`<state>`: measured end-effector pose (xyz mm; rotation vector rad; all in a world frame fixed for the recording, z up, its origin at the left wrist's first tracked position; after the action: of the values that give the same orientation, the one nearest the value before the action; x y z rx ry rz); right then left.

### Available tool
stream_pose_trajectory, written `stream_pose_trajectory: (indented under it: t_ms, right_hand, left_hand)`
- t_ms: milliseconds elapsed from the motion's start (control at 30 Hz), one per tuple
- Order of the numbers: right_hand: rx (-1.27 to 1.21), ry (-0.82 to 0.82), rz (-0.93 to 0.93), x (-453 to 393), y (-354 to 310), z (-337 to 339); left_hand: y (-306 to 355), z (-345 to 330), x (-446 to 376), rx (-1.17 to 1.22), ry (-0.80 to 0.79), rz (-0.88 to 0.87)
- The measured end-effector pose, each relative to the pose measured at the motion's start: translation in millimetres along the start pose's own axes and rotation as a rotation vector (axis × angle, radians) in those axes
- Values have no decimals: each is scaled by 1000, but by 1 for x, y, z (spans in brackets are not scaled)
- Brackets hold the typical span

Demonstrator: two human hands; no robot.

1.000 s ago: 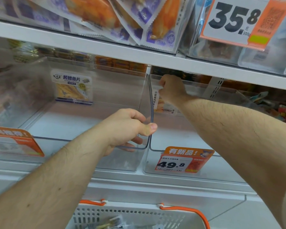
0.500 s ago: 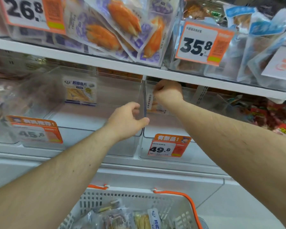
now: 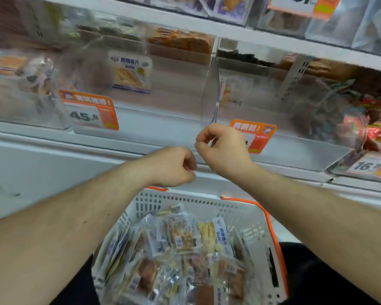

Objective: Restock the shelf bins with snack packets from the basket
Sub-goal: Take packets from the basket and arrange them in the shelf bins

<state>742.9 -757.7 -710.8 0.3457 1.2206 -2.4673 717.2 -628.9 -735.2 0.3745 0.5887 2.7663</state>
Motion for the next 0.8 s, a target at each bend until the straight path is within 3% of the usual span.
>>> stream_pose_trajectory:
  t_ms: [167, 233, 333, 533, 700, 800]
  right_hand:
    - [191, -367, -237, 50, 83, -63]
    - [352, -623, -392, 66, 124, -87]
    - [521, -894, -418, 89, 162, -116]
    - [359, -938, -424, 107, 163, -158]
    - [459, -976, -480, 106, 166, -157]
    - [510, -967, -421, 93, 163, -144]
  left_hand:
    - [-30, -33, -2, -147, -364, 49]
    - [-40, -39, -1, -216, -441, 62]
    - [-48, -42, -2, -260, -487, 70]
    - [-43, -46, -7, -228, -520, 65]
    - [-36, -43, -6, -236, -518, 49]
    - [-38, -43, -8, -224, -519, 42]
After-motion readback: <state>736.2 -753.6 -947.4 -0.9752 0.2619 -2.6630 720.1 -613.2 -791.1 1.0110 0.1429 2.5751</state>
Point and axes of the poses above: each hand's wrist, its own x-axis away from the middle knuckle, its own z-axis out of the back of the hand, y = z × x, the point moved 4 cm from there along -x, towards the middle knuckle, and after that the axes turned 9 degrees about -x, right-handed, at the moved point
